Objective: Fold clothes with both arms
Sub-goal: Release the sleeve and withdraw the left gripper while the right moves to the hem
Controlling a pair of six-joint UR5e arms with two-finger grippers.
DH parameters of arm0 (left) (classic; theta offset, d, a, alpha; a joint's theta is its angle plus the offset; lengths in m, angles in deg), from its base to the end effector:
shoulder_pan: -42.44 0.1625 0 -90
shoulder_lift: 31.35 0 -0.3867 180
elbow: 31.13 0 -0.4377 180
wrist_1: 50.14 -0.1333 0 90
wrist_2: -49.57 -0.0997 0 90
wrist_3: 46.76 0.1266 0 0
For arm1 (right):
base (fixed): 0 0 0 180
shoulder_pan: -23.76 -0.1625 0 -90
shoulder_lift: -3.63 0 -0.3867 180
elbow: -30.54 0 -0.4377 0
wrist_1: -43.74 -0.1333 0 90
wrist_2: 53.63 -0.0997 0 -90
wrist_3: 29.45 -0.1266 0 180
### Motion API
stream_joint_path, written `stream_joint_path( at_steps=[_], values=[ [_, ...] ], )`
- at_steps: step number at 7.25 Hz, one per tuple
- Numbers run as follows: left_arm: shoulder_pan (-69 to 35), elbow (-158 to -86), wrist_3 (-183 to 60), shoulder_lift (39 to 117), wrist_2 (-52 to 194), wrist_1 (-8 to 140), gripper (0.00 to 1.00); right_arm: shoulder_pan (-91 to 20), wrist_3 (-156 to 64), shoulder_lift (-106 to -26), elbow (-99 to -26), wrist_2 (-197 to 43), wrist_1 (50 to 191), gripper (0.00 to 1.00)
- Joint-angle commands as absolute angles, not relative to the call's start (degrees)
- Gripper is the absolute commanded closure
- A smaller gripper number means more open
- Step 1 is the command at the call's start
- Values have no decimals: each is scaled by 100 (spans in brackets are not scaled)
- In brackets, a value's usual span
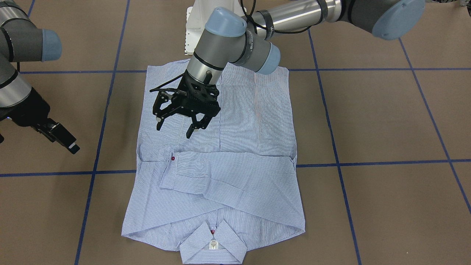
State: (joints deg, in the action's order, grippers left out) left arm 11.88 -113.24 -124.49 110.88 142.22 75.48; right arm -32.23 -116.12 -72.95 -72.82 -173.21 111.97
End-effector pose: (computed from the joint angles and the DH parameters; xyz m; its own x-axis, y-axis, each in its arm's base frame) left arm 0.5902 -0.4965 0.0173 0.2463 0.1011 -0.9639 0.4261 0.8820 0.2014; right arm -0.2931 -0.5610 0.3396 0.3995 0.5017 0.7672 -0.4916 0.8237 -0.2827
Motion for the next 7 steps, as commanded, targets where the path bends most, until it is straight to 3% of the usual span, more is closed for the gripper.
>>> stream_joint_path(
  at_steps=[1, 4, 7],
  values=[
    [1168, -13195, -12376, 9764, 14551, 6916, 15, -2148, -12590, -7292, -7867, -16453, 11264, 0],
    [1011, -14177, -11826, 8495, 14817, 6834, 17, -365, -14531, -7442, -8913, -15335, 12147, 0],
    [248, -14144, -11857, 7782, 16255, 6825, 19, 1835, -15625, -8186, -9303, -13364, 12301, 1]
  ],
)
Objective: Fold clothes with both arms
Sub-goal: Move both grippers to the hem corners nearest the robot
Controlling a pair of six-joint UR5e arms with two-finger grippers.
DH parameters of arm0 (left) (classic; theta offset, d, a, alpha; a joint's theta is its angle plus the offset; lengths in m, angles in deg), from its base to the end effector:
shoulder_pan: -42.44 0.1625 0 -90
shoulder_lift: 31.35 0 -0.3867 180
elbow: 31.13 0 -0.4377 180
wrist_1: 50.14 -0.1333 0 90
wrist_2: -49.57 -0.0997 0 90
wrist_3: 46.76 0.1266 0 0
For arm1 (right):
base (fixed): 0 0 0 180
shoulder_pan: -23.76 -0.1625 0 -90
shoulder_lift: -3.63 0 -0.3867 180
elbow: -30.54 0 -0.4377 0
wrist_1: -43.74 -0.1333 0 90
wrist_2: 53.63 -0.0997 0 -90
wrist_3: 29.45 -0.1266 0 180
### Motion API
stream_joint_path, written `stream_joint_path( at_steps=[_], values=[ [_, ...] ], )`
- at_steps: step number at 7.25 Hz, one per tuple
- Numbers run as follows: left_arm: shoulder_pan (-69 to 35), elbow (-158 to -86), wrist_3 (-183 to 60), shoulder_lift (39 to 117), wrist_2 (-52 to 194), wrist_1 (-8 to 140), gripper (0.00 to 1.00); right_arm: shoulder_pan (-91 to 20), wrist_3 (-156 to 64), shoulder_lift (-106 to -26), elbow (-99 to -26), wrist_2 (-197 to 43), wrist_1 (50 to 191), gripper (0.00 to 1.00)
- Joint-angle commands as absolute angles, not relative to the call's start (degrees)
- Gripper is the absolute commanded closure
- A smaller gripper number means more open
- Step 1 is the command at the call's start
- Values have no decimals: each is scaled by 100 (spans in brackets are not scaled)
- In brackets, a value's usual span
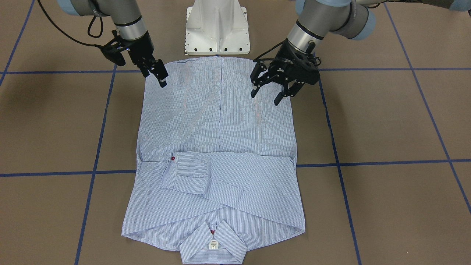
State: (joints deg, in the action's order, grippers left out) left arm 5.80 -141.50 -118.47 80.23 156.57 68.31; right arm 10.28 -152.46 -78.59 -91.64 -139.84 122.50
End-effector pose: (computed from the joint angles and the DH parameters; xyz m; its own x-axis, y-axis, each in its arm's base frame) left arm 0.4362 -0.4444 0.1762 0.3653 0.1023 -0.9252 0.2476 0.9475 0.2025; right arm -0.5006 -0.2657 0.2660 0.3570 0.6446 0.6761 -0.5690 0.7240 -0.3898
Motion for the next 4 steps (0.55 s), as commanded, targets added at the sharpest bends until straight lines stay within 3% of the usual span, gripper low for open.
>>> stream_joint_path(
  at_steps=[1, 4],
  values=[
    [185, -14117, -11813, 7650, 16338, 6851, 19, 2284, -15940, -8467, -9329, -12986, 12301, 1],
    [219, -14003, -12200, 7614, 16312, 6851, 17, 2517, -16286, -8514, -9225, -12666, 12319, 4]
  ],
)
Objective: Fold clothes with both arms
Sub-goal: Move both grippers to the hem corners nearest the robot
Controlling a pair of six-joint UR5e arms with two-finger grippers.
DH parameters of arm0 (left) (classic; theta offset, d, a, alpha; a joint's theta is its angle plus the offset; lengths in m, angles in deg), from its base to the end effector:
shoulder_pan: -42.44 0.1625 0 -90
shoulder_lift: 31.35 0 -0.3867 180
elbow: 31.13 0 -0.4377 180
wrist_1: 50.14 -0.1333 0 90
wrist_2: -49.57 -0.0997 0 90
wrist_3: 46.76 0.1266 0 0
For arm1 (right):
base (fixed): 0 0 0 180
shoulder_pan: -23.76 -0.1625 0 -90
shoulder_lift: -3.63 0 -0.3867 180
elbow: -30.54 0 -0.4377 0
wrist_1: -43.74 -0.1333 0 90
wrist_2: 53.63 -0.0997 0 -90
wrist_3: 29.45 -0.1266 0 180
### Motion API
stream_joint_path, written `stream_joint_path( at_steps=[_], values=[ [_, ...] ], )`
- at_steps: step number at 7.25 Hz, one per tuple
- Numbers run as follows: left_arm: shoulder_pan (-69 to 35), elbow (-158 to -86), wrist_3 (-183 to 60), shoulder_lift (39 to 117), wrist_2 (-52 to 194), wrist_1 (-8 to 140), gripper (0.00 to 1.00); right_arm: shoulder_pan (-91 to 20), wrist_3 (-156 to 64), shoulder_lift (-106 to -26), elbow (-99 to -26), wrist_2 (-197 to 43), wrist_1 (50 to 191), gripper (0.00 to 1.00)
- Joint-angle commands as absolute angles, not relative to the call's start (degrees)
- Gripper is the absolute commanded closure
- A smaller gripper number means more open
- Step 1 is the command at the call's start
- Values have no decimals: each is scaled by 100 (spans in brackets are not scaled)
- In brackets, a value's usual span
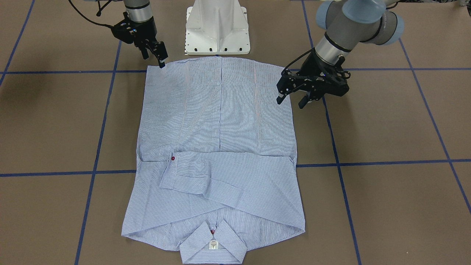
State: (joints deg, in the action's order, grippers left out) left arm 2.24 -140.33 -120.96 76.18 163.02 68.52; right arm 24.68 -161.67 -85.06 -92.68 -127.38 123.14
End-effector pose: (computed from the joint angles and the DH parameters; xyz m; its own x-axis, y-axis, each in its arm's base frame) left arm 0.4157 -0.4599 0.2272 0.3920 -0.0043 -0.9199 0.2173 0.9721 0.0881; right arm -0.5285 -0.1603 0.3161 0.3995 0.6388 0.6575 -0.6095 0.7209 -0.3300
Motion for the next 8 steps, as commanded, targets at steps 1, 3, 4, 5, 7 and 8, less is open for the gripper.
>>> stream_joint_path(
  at_steps=[1, 3, 4, 5, 7, 8],
  values=[
    [219, -13994, -12200, 7614, 16312, 6851, 17, 2526, -16286, -8497, -9172, -12666, 12319, 4],
    [228, -13994, -12200, 7614, 16312, 6851, 16, 2517, -16286, -8532, -9163, -12658, 12319, 7],
    [228, -13985, -12208, 7614, 16312, 6851, 16, 2508, -16286, -8549, -9128, -12657, 12328, 12],
    [228, -13994, -12200, 7614, 16312, 6860, 16, 2499, -16286, -8549, -9119, -12657, 12328, 15],
    [219, -14003, -12209, 7623, 16312, 6860, 16, 2499, -16286, -8549, -9110, -12657, 12362, 29],
    [219, -14003, -12209, 7614, 16312, 6860, 16, 2517, -16417, -8488, -9110, -12649, 12685, 45]
  ],
)
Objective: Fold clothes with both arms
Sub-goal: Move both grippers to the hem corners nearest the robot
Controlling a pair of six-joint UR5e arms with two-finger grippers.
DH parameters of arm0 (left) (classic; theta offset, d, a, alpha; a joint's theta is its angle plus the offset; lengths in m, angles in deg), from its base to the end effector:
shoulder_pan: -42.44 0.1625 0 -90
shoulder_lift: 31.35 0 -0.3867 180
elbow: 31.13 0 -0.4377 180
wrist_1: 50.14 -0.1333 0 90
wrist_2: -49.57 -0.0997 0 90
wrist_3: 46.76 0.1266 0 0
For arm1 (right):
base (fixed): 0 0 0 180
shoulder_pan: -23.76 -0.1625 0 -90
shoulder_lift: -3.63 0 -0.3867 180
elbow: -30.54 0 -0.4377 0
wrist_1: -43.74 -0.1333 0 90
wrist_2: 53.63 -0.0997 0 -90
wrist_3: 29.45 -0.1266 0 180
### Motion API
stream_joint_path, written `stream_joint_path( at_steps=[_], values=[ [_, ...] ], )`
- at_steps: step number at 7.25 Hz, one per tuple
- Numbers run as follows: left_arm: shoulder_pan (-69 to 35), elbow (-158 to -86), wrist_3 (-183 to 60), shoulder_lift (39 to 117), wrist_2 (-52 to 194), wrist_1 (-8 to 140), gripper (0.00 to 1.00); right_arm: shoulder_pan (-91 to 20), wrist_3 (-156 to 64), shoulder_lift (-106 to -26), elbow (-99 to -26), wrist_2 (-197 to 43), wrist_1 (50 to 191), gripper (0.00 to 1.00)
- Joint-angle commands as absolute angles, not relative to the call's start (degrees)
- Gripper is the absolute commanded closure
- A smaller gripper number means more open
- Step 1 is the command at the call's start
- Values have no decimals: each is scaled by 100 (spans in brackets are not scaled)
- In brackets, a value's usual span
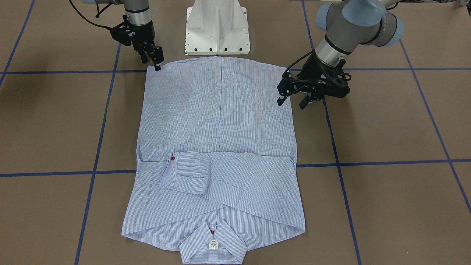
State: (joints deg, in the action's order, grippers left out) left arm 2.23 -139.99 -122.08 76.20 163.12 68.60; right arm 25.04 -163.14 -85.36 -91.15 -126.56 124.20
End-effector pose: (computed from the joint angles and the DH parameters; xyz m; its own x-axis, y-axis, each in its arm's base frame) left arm 0.4171 -0.4609 0.2297 0.3903 -0.0257 -0.9203 0.2233 0.9724 0.0675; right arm -0.5340 -0.1586 0.3353 0.4137 0.6512 0.6362 -0.6385 0.7057 -0.3072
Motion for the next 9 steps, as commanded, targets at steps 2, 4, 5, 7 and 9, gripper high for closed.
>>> stream_joint_path(
  at_steps=[2, 4, 5, 7, 9],
  values=[
    [219, -14003, -12209, 7614, 16312, 6869, 16, 2517, -16550, -8470, -9163, -12649, 12872, 89],
    [236, -13986, -12209, 7623, 16303, 6851, 16, 2508, -16550, -8461, -9206, -12657, 12864, 100],
    [237, -13994, -12217, 7588, 16295, 6851, 16, 2482, -16541, -8470, -9415, -12675, 12872, 100],
    [507, -14081, -12986, 7439, 16268, 6834, 16, 2438, -16541, -8479, -9541, -12693, 12881, 100],
    [971, -14659, -13104, 6598, 15955, 6912, 0, 2385, -16533, -8497, -9541, -12710, 12881, 100]
  ],
)
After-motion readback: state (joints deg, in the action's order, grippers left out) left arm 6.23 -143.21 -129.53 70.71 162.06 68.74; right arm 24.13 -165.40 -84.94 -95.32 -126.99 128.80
